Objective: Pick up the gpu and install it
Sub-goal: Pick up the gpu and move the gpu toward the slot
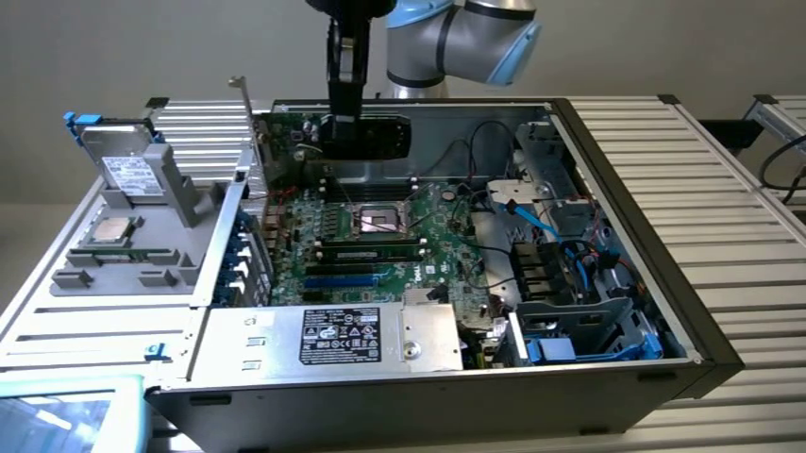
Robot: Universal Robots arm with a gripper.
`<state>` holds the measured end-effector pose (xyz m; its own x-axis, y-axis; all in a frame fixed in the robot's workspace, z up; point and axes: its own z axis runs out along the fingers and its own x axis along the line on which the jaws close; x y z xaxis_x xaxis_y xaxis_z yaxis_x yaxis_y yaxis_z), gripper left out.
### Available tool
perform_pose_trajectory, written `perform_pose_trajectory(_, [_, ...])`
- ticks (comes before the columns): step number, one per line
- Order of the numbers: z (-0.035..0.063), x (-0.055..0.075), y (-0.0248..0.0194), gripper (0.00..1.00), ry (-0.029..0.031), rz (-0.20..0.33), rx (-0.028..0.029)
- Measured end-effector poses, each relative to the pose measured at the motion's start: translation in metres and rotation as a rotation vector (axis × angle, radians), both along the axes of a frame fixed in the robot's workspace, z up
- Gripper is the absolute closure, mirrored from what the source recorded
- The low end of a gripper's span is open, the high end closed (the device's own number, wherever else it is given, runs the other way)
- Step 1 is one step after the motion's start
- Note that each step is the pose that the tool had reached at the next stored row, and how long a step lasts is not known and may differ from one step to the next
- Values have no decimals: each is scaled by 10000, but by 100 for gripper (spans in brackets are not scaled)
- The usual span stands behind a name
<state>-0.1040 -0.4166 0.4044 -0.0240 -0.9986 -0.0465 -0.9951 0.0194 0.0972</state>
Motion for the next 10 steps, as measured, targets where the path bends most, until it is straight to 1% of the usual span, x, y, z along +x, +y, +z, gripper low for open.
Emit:
perform_pose_trajectory(7, [-126, -1, -202, 72, 1, -1, 35])
perform_pose_trajectory(10, [-181, 0, -281, 72, 1, 0, 46])
